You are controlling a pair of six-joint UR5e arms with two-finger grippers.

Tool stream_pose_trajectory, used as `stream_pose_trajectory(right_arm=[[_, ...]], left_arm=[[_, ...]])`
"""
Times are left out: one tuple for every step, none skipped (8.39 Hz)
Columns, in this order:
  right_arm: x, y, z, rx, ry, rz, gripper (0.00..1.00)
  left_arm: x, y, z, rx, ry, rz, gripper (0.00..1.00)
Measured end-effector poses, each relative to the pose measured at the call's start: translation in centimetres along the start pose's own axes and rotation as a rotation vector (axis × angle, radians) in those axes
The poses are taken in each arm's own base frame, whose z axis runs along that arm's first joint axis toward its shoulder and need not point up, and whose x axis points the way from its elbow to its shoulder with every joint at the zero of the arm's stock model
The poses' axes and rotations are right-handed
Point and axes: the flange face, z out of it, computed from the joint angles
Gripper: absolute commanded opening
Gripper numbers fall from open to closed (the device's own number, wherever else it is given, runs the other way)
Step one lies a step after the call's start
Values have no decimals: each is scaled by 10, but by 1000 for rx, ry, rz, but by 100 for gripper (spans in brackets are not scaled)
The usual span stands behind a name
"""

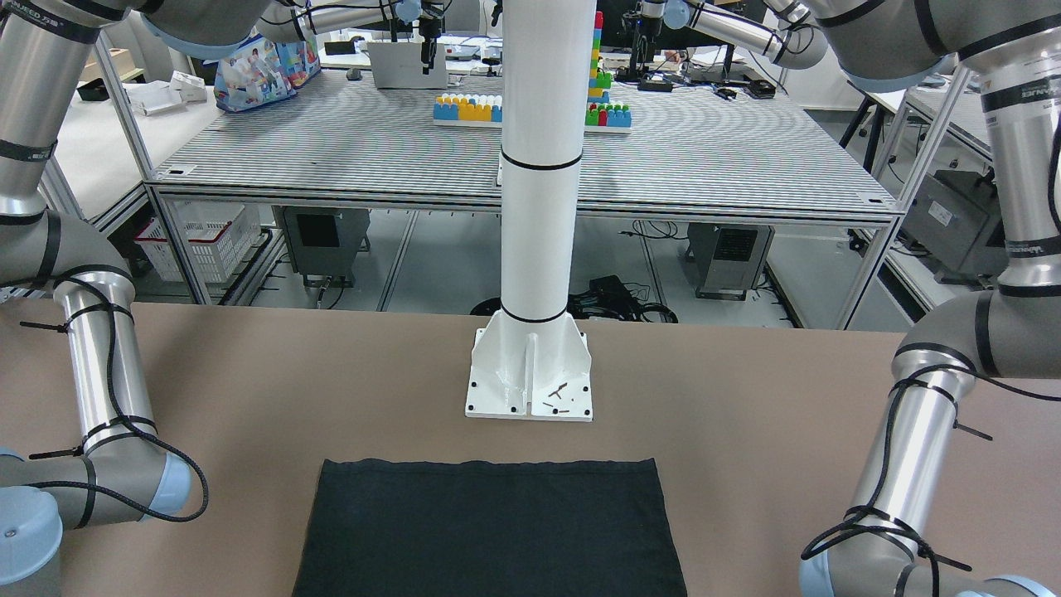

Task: Fold clothes
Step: 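Grasp the sleeve with the left gripper and fold it across the chest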

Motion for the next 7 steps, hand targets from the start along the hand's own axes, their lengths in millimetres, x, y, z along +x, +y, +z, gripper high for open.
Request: stream_pose_trajectory(right_arm=[[0, 0, 0, 0, -1, -1, 94], [-2, 0, 0, 0, -2, -2, 94], [-3, 1, 0, -1, -2, -3, 94], [-3, 1, 1, -2, -3, -4, 94], [-4, 1, 1, -2, -3, -4, 94], [-4, 2, 1, -3, -3, -5, 94], [-7, 3, 2, -5, -5, -8, 94]], left_arm=[[32, -8, 1, 11, 18, -53, 0], [66, -12, 8, 25, 23, -93, 0], [103, -15, 15, 35, 17, -128, 0], [138, -19, 20, 40, 2, -158, 0], [169, -17, 26, 50, -15, -176, 0], [190, -13, 33, 62, -30, -185, 0], [201, -8, 40, 67, -40, -189, 0]])
